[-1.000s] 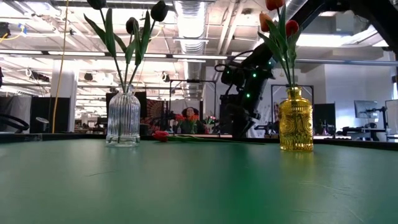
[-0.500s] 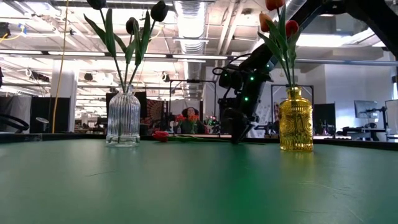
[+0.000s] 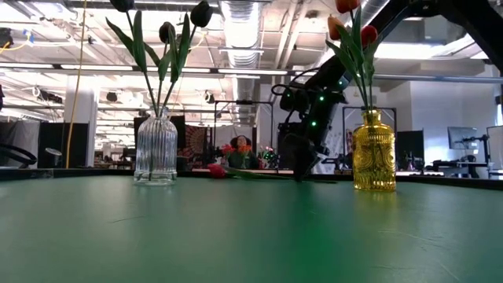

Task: Sort flowers into vase by color
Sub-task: Put the red tulip into the bottom transparent vase

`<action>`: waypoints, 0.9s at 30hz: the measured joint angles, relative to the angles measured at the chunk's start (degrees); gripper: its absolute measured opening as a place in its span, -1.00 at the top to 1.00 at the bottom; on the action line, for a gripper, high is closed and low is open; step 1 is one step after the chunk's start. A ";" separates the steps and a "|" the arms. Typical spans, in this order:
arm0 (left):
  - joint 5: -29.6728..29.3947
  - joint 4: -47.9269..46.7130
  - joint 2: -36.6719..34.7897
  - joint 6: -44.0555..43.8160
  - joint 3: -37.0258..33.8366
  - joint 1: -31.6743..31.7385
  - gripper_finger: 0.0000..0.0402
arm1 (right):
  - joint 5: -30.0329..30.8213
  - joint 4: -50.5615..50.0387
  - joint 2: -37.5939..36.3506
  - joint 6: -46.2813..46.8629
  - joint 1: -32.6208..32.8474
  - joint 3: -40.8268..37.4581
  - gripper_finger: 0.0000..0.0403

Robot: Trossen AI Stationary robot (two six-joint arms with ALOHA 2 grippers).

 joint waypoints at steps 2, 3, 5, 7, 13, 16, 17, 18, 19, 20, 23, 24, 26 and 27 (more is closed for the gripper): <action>0.35 0.00 0.00 0.02 0.00 0.00 0.28 | 0.10 -0.90 -1.40 0.02 0.08 -0.22 0.93; 0.38 0.00 0.00 0.02 0.00 0.00 0.28 | -0.03 -1.40 -2.32 0.16 0.07 -0.37 0.93; 0.81 0.00 -0.02 0.02 0.00 0.00 0.28 | -0.03 -0.52 -4.41 0.54 0.05 -0.17 0.93; 1.40 0.06 -0.02 0.02 0.00 0.00 0.28 | -0.31 -0.59 -6.95 0.94 0.05 -0.11 0.93; 1.42 0.52 -0.02 0.90 0.00 0.00 0.28 | -1.49 1.68 -15.05 1.15 0.14 -0.11 0.93; 1.45 0.52 -0.02 1.62 0.00 0.00 0.28 | -1.67 3.10 -19.90 1.31 0.12 0.00 0.93; 1.45 0.52 -0.02 1.83 0.00 0.00 0.28 | -1.67 3.50 -21.49 1.59 0.05 0.00 0.93; 1.47 0.52 -0.02 1.84 0.00 -0.06 0.28 | -1.67 4.07 -23.11 2.13 -0.15 0.00 0.93; 1.49 0.52 -0.02 1.84 0.00 -0.09 0.28 | -1.71 4.62 -24.87 2.61 -0.50 0.00 0.93; 1.55 0.52 -0.02 1.86 0.00 -0.09 0.28 | -1.76 5.17 -26.66 2.84 -0.74 0.00 0.93; 1.59 0.52 -0.02 1.98 0.00 -0.11 0.28 | -3.11 6.44 -31.83 4.25 -1.75 0.02 0.93; 1.79 0.52 -0.02 2.23 0.00 -0.11 0.28 | -3.64 6.73 -33.34 4.68 -2.12 0.02 0.93; 2.69 0.55 -0.02 2.89 0.00 -0.11 0.28 | -4.50 7.35 -36.47 5.78 -2.78 0.02 0.93; 2.89 0.66 -0.02 3.18 0.00 -0.11 0.28 | -4.54 7.48 -37.93 6.22 -3.00 0.02 0.93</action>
